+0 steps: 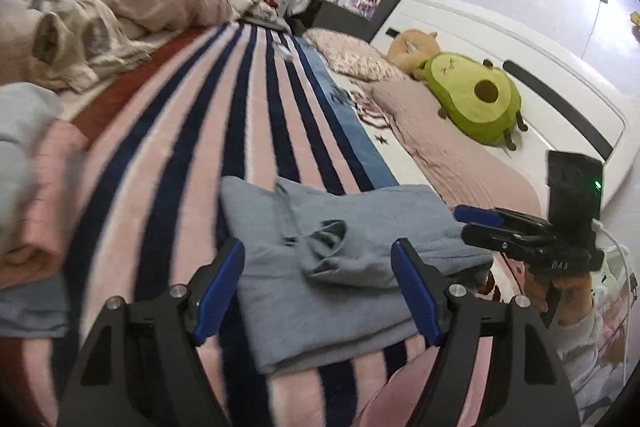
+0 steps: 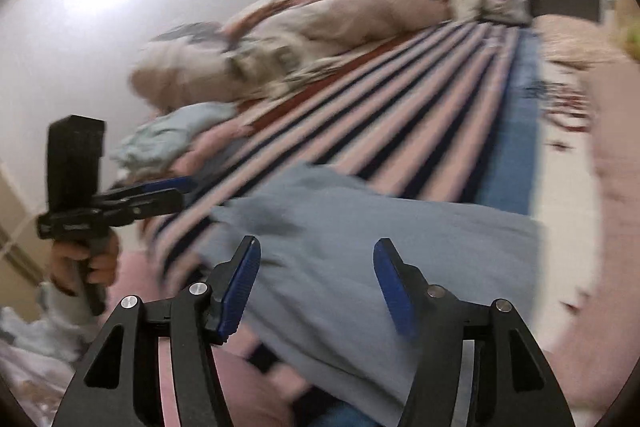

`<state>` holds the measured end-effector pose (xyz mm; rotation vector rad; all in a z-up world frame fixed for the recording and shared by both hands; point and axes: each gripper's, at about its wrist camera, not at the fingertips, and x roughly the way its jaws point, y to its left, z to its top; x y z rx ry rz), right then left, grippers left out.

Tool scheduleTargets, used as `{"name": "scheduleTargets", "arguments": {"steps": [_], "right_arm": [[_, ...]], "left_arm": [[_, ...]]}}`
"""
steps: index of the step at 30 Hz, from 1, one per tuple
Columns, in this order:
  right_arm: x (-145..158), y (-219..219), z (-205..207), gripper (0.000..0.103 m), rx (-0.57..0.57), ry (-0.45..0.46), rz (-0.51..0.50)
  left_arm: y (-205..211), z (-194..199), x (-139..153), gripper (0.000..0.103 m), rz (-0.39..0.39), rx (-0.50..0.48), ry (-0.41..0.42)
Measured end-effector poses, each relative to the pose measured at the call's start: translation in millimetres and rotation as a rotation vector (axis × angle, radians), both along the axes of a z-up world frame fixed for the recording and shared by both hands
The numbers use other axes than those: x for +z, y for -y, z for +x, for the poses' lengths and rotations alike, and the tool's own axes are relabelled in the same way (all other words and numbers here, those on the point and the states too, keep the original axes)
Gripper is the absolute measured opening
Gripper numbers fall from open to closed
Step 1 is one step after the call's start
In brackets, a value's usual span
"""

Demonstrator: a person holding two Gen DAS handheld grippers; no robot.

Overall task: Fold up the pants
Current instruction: 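Fold the leg hems with the right gripper over the waistband and release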

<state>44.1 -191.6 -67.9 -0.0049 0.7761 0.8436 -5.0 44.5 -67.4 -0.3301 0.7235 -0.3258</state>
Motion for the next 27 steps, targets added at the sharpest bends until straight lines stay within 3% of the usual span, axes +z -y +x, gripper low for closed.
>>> {"name": "scheduleTargets", "arguments": {"steps": [9, 12, 15, 23, 25, 27], "right_arm": [[-27.8, 62.4, 3.5, 0.055, -0.144, -0.009, 0.005], [-31.0, 73.8, 3.0, 0.055, -0.172, 0.000, 0.018], [-36.1, 82.0, 1.7, 0.055, -0.189, -0.001, 0.039], [-42.6, 87.3, 3.1, 0.055, -0.197, -0.011, 0.087], [-43.1, 87.7, 2.6, 0.055, -0.199, -0.010, 0.094], [-44.4, 88.3, 3.1, 0.055, -0.199, -0.016, 0.103]], "left_arm": [[32.7, 52.2, -23.8, 0.071, 0.017, 0.014, -0.109], [39.5, 54.3, -30.8, 0.063, 0.083, 0.022, -0.126], [37.9, 51.6, -32.9, 0.058, 0.090, 0.043, -0.119], [46.7, 57.5, -42.8, 0.058, 0.152, 0.053, -0.153], [50.6, 57.0, -47.9, 0.050, 0.154, 0.056, -0.168], [54.8, 54.4, -49.8, 0.033, 0.140, 0.043, -0.173]]}}
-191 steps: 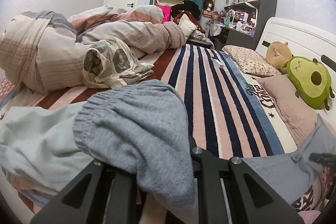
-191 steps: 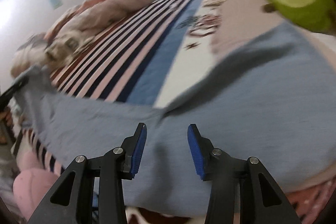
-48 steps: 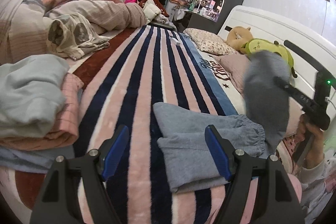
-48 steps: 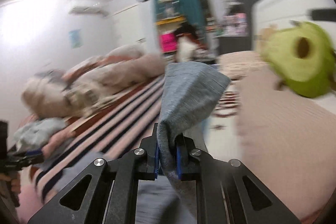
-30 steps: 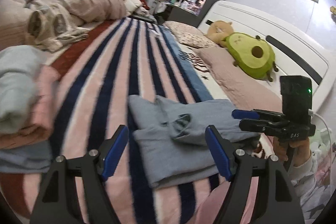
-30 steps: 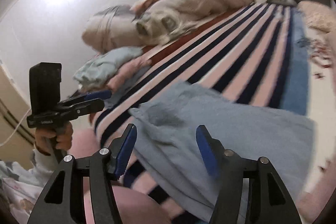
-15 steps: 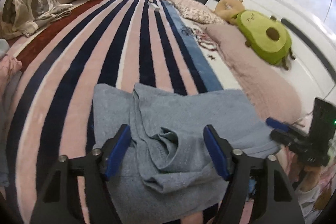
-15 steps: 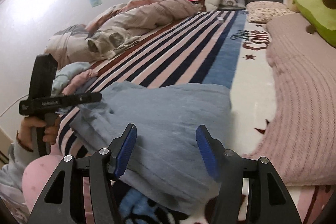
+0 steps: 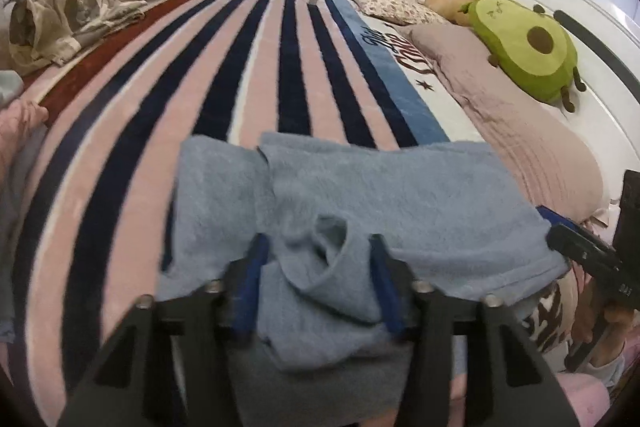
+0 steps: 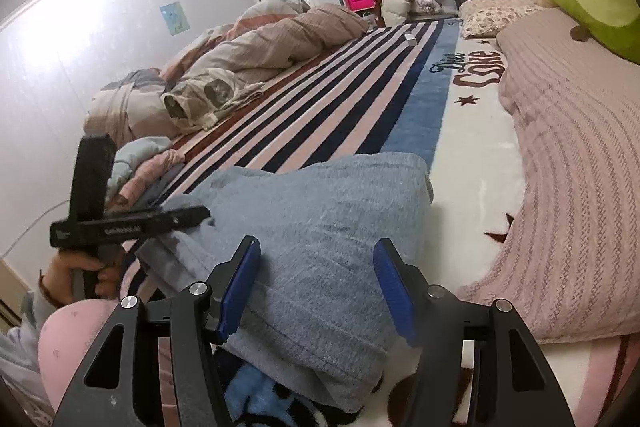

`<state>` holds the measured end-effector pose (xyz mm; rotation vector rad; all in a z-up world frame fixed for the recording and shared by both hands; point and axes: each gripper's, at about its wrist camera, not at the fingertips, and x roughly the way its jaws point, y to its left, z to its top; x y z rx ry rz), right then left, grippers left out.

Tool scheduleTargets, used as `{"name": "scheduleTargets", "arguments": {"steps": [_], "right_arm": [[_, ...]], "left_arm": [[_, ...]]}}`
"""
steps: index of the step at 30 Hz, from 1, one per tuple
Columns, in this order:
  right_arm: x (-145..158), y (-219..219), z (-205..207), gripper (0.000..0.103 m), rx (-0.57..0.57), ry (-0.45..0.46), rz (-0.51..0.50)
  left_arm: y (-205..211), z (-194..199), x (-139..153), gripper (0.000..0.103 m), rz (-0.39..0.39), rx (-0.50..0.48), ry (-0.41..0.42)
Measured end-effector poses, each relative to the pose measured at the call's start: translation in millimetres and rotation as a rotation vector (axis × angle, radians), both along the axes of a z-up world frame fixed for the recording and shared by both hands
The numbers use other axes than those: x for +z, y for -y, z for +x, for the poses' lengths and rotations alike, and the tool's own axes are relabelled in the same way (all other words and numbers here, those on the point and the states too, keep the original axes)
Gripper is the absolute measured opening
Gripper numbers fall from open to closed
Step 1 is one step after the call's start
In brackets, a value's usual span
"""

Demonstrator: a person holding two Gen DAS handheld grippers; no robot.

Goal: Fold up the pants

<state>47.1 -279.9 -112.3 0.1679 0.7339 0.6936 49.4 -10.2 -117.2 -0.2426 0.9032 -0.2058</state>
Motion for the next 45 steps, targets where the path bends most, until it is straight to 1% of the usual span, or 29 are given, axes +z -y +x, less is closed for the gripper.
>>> {"name": "scheduleTargets", "arguments": {"steps": [1, 3, 5, 8, 10, 12, 14, 16, 17, 18, 21, 22, 24, 26, 30, 32, 33, 34, 36, 38, 39, 40, 41, 42, 43, 44, 45], "right_arm": [[-0.9, 0.6, 0.0, 0.055, -0.001, -0.003, 0.004], [-1.9, 0.8, -0.6, 0.055, -0.004, -0.007, 0.007], [-1.9, 1.7, -0.9, 0.055, -0.008, -0.009, 0.010], [1.2, 3.3, -2.7, 0.055, -0.013, -0.009, 0.012], [6.1, 3.5, -5.4, 0.055, -0.008, 0.000, 0.009], [12.5, 2.3, -9.0, 0.055, -0.001, 0.015, 0.000], [16.7, 1.1, -10.9, 0.055, 0.004, 0.021, -0.003], [16.4, -2.1, -10.5, 0.055, 0.008, 0.011, -0.005], [14.5, -4.4, -9.9, 0.055, 0.009, 0.002, -0.010], [10.2, -8.5, -8.5, 0.055, 0.005, -0.013, -0.025], [-3.8, -18.3, -4.8, 0.055, -0.002, -0.053, -0.063], [-7.1, -20.1, -4.1, 0.055, -0.007, -0.062, -0.075], [-9.6, -20.2, -5.0, 0.055, -0.011, -0.070, -0.079], [-6.8, -18.5, -4.7, 0.055, -0.016, -0.069, -0.079], [10.9, -18.0, -1.5, 0.055, -0.036, -0.011, -0.089], [20.3, -21.0, 2.8, 0.055, -0.032, 0.016, -0.085], [26.5, -24.9, 6.5, 0.055, -0.021, 0.037, -0.087], [30.4, -29.2, 8.9, 0.055, -0.006, 0.052, -0.096], [36.6, -39.0, 11.9, 0.055, 0.034, 0.076, -0.118], [37.9, -42.8, 12.4, 0.054, 0.074, 0.069, -0.111], [36.3, -43.4, 11.4, 0.053, 0.100, 0.054, -0.107], [32.3, -43.7, 8.8, 0.052, 0.126, 0.038, -0.113], [27.5, -44.3, 5.6, 0.052, 0.136, 0.028, -0.133], [19.0, -43.7, 1.1, 0.051, 0.136, 0.020, -0.184], [12.5, -44.7, -3.3, 0.051, 0.131, 0.023, -0.231], [5.0, -46.4, -8.6, 0.055, 0.127, 0.030, -0.284], [-2.1, -47.4, -14.3, 0.058, 0.122, 0.035, -0.324]], "left_arm": [[1.5, -2.5, 0.3, 0.029, -0.017, 0.000, 0.002], [3.7, -6.7, 4.2, 0.017, -0.038, -0.007, 0.025], [6.0, -10.9, 9.3, 0.013, -0.040, -0.012, 0.052], [1.3, -19.4, 24.1, 0.012, -0.042, 0.014, 0.119], [-5.9, -28.6, 40.5, 0.012, -0.021, 0.040, 0.177], [-12.8, -36.4, 51.9, 0.012, -0.002, 0.053, 0.208], [-21.0, -43.7, 55.5, 0.012, 0.024, 0.067, 0.212], [-28.7, -49.0, 48.3, 0.014, 0.041, 0.079, 0.186], [-33.2, -50.5, 41.1, 0.017, 0.040, 0.086, 0.162], [-37.6, -52.4, 34.3, 0.024, 0.037, 0.097, 0.144], [-43.8, -56.6, 21.9, 0.030, 0.045, 0.115, 0.105], [-48.0, -60.1, 20.7, 0.033, 0.039, 0.118, 0.103], [-55.0, -66.6, 24.8, 0.043, 0.030, 0.121, 0.119], [-58.2, -69.3, 32.6, 0.045, 0.030, 0.127, 0.145], [-55.5, -61.3, 52.7, 0.046, 0.026, 0.088, 0.206], [-43.5, -49.4, 60.8, 0.046, 0.035, 0.023, 0.240], [-39.2, -45.1, 62.7, 0.046, 0.029, -0.006, 0.251], [-33.3, -38.9, 63.4, 0.046, 0.010, -0.055, 0.258], [-27.2, -29.6, 60.3, 0.046, -0.023, -0.107, 0.233], [-21.3, -26.8, 51.0, 0.046, -0.033, -0.157, 0.187], [-19.6, -27.8, 47.7, 0.046, -0.021, -0.165, 0.172], [-19.2, -29.6, 39.1, 0.046, 0.017, -0.163, 0.145], [-19.6, -30.1, 34.9, 0.046, 0.038, -0.160, 0.130], [-21.2, -31.6, 28.4, 0.046, 0.050, -0.158, 0.112], [-24.6, -33.7, 22.9, 0.046, 0.030, -0.161, 0.104], [-27.3, -36.1, 20.1, 0.046, 0.005, -0.164, 0.101], [-27.8, -38.9, 19.7, 0.046, -0.003, -0.164, 0.102]]}}
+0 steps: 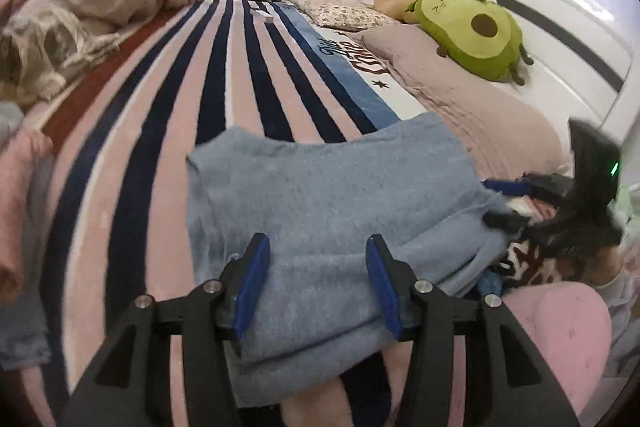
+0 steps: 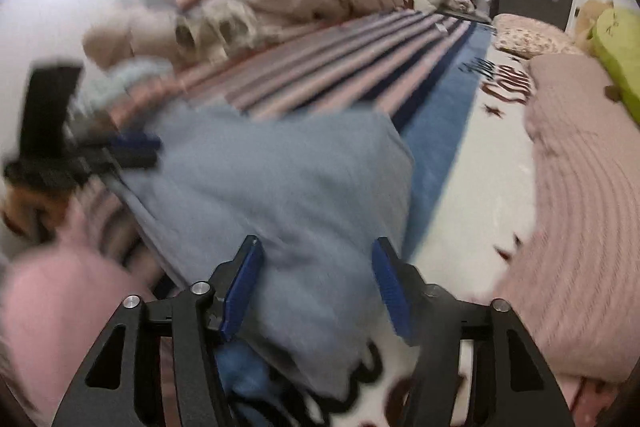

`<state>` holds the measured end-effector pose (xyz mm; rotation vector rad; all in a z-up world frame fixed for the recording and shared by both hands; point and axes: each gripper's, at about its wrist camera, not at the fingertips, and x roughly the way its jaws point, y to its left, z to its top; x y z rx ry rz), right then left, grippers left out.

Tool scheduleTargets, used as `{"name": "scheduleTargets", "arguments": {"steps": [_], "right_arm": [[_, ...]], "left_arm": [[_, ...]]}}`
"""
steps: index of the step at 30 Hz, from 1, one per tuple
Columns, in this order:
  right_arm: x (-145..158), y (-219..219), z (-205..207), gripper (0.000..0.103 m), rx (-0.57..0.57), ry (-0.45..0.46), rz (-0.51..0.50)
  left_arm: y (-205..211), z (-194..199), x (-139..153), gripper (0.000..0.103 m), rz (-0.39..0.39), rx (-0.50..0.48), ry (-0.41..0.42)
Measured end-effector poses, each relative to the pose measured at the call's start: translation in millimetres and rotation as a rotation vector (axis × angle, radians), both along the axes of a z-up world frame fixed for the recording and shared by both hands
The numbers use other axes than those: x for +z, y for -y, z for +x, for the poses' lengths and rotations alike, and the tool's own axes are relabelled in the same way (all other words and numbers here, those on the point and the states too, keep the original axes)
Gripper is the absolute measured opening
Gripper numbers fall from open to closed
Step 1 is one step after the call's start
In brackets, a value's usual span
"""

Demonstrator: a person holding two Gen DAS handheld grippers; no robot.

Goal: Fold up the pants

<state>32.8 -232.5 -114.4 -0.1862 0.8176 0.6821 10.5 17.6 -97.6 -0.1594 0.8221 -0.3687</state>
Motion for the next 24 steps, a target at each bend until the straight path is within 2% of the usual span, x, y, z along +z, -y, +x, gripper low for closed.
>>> {"name": "scheduleTargets", "arguments": {"steps": [2, 6, 10, 11, 14, 17, 21, 24], "right_arm": [[-6.9, 3.7, -6.1, 0.065, -0.013, -0.005, -0.007], [-21.5, 24.2, -11.2, 0.066, -0.050, -0.095, 0.040], [-27.6, 30.8, -13.3, 0.066, -0.074, -0.123, 0.054], [-26.6, 30.7, -14.9, 0.066, -0.075, -0.120, 0.049], [-22.9, 32.1, -21.4, 0.066, -0.064, -0.117, 0.022], [-14.9, 35.0, -24.8, 0.066, -0.055, -0.113, 0.017], [8.7, 42.9, -18.7, 0.066, -0.071, -0.063, 0.120], [20.5, 37.1, -6.5, 0.066, -0.080, -0.015, 0.126]], "left_arm": [[2.0, -5.3, -0.3, 0.046, 0.009, -0.002, 0.004], [-0.4, -17.1, -1.9, 0.046, 0.002, -0.016, 0.001], [-6.4, -24.3, 3.2, 0.046, -0.012, -0.002, 0.001], [-7.4, -25.6, 4.4, 0.047, -0.009, 0.001, 0.003], [-11.1, -30.1, 9.3, 0.062, 0.005, 0.029, 0.017], [-17.3, -29.9, 11.6, 0.062, -0.004, 0.045, 0.026], [-24.1, -19.0, 20.0, 0.062, -0.014, 0.070, 0.046], [-22.0, -7.0, 30.4, 0.062, 0.006, 0.078, 0.077]]}}
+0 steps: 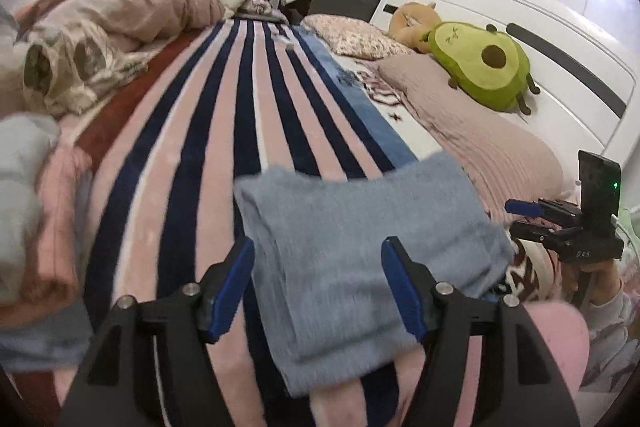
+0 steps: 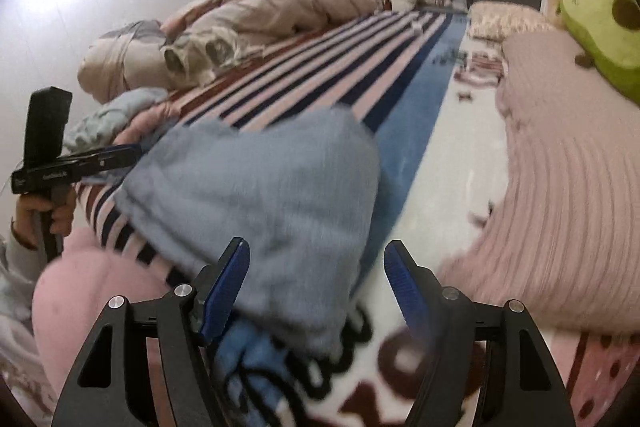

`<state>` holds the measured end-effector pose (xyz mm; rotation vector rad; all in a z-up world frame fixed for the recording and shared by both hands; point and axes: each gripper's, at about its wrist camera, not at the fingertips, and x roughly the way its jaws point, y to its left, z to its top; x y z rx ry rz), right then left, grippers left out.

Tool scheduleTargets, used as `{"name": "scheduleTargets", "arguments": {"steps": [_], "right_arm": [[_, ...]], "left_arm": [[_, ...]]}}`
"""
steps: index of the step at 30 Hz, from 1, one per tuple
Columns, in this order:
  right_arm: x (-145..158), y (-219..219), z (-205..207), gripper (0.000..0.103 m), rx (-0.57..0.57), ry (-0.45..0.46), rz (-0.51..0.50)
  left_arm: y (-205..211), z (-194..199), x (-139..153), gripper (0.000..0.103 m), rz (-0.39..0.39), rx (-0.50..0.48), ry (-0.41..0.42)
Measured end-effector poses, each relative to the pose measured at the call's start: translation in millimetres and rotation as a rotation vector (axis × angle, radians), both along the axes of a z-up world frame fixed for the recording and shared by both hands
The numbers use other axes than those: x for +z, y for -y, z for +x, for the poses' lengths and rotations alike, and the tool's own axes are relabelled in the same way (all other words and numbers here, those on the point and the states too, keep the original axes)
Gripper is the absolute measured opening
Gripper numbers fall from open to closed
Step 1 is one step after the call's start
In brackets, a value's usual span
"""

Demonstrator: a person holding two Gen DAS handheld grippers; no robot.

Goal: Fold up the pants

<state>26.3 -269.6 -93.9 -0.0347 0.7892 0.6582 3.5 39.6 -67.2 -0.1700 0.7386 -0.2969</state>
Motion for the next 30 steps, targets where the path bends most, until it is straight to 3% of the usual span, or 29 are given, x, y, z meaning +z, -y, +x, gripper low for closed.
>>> {"name": "scheduleTargets", "arguments": {"steps": [3, 5, 10, 13, 17, 19, 21, 25, 28, 30], "right_arm": [[8.9, -12.1, 15.3, 0.059, -0.005, 0.049, 0.001], [13.0, -21.0, 24.7, 0.048, 0.020, 0.057, 0.018], [14.6, -40.7, 47.1, 0.048, 0.059, 0.074, 0.012], [7.0, -46.2, 58.7, 0.048, 0.056, 0.058, -0.002], [-7.5, -42.6, 66.4, 0.049, 0.043, 0.024, -0.009], [-11.0, -39.6, 67.5, 0.049, 0.040, 0.008, 0.016], [-11.6, -36.6, 67.6, 0.049, 0.034, 0.002, 0.034], [-11.7, -38.7, 66.1, 0.050, 0.032, 0.006, 0.029], [-11.6, -39.8, 65.8, 0.050, 0.032, 0.008, 0.025], [-11.8, -39.7, 66.0, 0.050, 0.032, 0.004, 0.031]], "left_arm": [[5.7, 13.6, 8.9, 0.062, 0.008, -0.025, 0.036], [10.4, 26.1, 11.2, 0.062, -0.012, -0.064, 0.043], [15.6, 58.8, -0.4, 0.062, 0.052, -0.054, -0.004], [7.5, 79.9, -17.3, 0.062, 0.130, 0.016, -0.065], [-16.1, 92.9, -36.9, 0.062, 0.071, 0.078, -0.144], [-18.9, 91.6, -43.3, 0.057, 0.018, 0.048, -0.159], [-12.0, 85.6, -40.0, 0.037, 0.001, 0.017, -0.125], [3.2, 71.5, -26.0, 0.036, -0.001, -0.070, -0.018], [12.1, 67.2, -23.8, 0.036, -0.058, -0.179, -0.016], [20.3, 62.6, -21.5, 0.036, -0.039, -0.214, 0.003]]}}
